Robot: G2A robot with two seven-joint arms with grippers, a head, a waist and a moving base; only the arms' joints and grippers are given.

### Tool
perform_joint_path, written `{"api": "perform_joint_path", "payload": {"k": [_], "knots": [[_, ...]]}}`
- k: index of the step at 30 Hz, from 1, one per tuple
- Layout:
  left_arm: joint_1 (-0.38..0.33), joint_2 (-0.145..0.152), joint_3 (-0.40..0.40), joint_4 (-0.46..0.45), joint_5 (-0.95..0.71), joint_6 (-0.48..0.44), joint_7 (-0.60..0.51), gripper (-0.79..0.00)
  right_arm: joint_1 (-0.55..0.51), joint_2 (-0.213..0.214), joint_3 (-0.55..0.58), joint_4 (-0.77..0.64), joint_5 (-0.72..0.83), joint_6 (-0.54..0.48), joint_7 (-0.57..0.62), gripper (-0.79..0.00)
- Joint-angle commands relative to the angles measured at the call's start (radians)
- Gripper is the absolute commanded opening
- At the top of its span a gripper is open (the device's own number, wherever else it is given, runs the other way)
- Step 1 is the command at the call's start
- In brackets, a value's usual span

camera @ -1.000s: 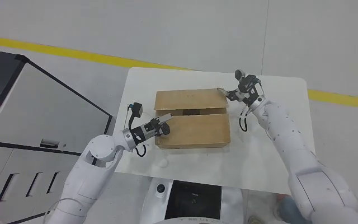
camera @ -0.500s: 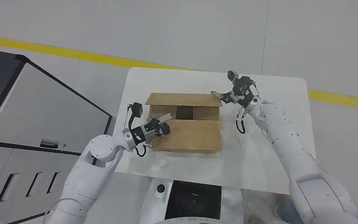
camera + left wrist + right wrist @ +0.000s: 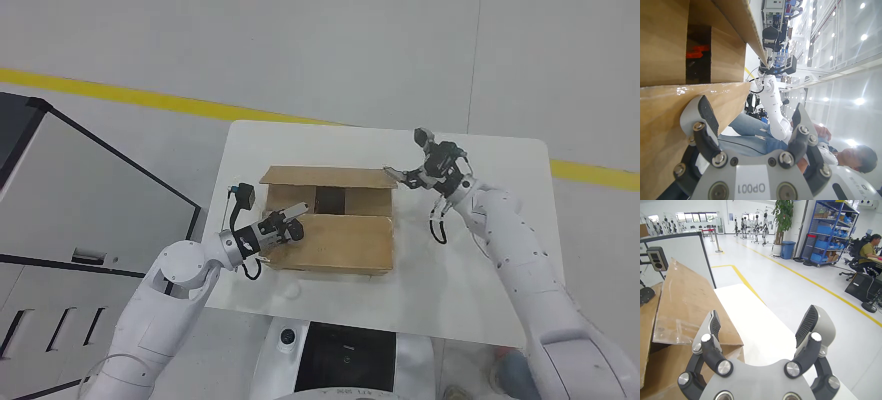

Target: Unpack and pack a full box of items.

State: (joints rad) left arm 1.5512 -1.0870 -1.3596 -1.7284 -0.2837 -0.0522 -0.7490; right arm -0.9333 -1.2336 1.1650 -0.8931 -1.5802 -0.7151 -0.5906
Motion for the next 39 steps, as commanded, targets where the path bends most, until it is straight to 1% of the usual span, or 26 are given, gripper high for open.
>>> {"api": "perform_joint_path", "payload": {"k": [1,5,7,11,14,15,20,23,27,29,32,34,35,36,38,39], "knots": [[0.000,0.000,0.000,0.000,0.000,0.000,0.000,0.000,-0.011,0.010,0.019,-0.003,-0.009,0.000,0.003,0.000],[0.000,0.000,0.000,0.000,0.000,0.000,0.000,0.000,-0.041,0.031,0.057,-0.031,-0.050,0.018,0.008,0.000],[0.000,0.000,0.000,0.000,0.000,0.000,0.000,0.000,-0.056,0.043,0.075,-0.052,-0.069,0.007,0.003,0.000],[0.000,0.000,0.000,0.000,0.000,0.000,0.000,0.000,-0.088,0.065,0.095,-0.114,-0.113,-0.073,-0.027,0.000],[0.000,0.000,0.000,0.000,0.000,0.000,0.000,0.000,-0.104,0.077,0.095,-0.147,-0.123,-0.172,-0.042,0.000],[0.000,0.000,0.000,0.000,0.000,0.000,0.000,0.000,-0.106,0.079,0.102,-0.146,-0.111,-0.177,-0.043,0.000],[0.000,0.000,0.000,0.000,0.000,0.000,0.000,0.000,-0.106,0.079,0.102,-0.146,-0.111,-0.177,-0.043,0.000],[0.000,0.000,0.000,0.000,0.000,0.000,0.000,0.000,-0.143,0.079,0.085,-0.206,-0.162,-0.074,-0.005,0.000],[0.000,0.000,0.000,0.000,0.000,0.000,0.000,0.000,-0.135,0.082,0.045,-0.259,-0.234,-0.073,0.016,0.000],[0.000,0.000,0.000,0.000,0.000,0.000,0.000,0.000,-0.129,0.080,0.028,-0.264,-0.243,-0.058,0.012,-0.015],[0.000,0.000,0.000,0.000,0.000,0.000,0.000,0.000,-0.117,0.078,0.002,-0.271,-0.252,-0.048,-0.003,0.000],[0.000,0.000,0.000,0.000,0.000,0.000,0.000,0.000,-0.107,0.077,-0.012,-0.270,-0.256,-0.045,-0.019,-0.071],[0.000,0.000,0.000,0.000,0.000,0.000,0.000,0.000,-0.103,0.076,-0.018,-0.267,-0.259,-0.044,-0.023,-0.092],[0.000,0.000,0.000,0.000,0.000,0.000,0.000,0.000,-0.097,0.076,-0.026,-0.266,-0.264,-0.043,-0.027,-0.197],[0.000,0.000,0.000,0.000,0.000,0.000,0.000,0.000,-0.086,0.075,-0.041,-0.263,-0.275,-0.045,-0.038,-0.215],[0.000,0.000,0.000,0.000,0.000,0.000,0.000,0.000,-0.081,0.075,-0.049,-0.260,-0.282,-0.049,-0.044,-0.366]]}}
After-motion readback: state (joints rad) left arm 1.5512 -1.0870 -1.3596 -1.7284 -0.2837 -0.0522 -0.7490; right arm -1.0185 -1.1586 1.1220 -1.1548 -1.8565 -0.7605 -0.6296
